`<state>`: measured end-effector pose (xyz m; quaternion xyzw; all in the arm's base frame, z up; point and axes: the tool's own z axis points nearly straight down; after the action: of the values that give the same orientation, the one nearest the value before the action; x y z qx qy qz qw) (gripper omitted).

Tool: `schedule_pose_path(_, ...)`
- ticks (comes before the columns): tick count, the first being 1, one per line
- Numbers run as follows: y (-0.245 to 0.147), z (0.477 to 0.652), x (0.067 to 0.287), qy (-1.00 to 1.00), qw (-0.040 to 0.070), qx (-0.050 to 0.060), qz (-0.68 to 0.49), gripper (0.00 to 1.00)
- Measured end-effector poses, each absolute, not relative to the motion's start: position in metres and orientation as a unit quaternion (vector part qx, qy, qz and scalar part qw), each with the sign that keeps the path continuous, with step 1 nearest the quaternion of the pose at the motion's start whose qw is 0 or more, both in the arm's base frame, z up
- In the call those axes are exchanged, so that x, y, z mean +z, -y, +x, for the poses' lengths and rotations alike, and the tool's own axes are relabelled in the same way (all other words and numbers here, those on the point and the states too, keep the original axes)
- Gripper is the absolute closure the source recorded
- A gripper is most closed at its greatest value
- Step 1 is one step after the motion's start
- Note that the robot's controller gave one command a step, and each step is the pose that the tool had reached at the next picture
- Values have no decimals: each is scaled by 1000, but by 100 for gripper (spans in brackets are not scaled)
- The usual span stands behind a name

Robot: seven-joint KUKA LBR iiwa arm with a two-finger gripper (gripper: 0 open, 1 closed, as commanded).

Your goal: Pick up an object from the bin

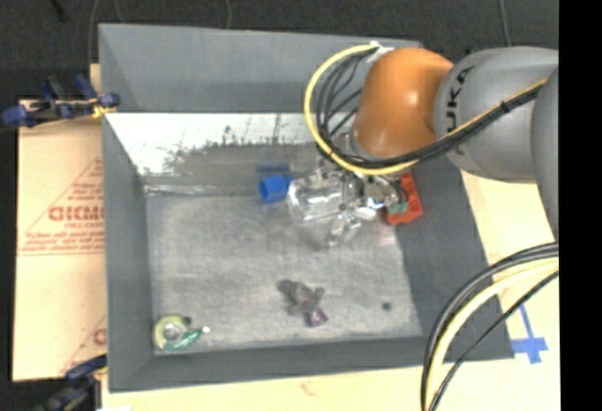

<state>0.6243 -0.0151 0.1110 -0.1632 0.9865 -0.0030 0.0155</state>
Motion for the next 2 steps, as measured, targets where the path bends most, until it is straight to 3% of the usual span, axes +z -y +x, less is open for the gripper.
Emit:
schedule_pose_path(1, 30, 645, 208, -998, 6, 0, -58, 0)
schedule_pose_path(2, 29, 547, 98, -997, -5, 2, -78, 0)
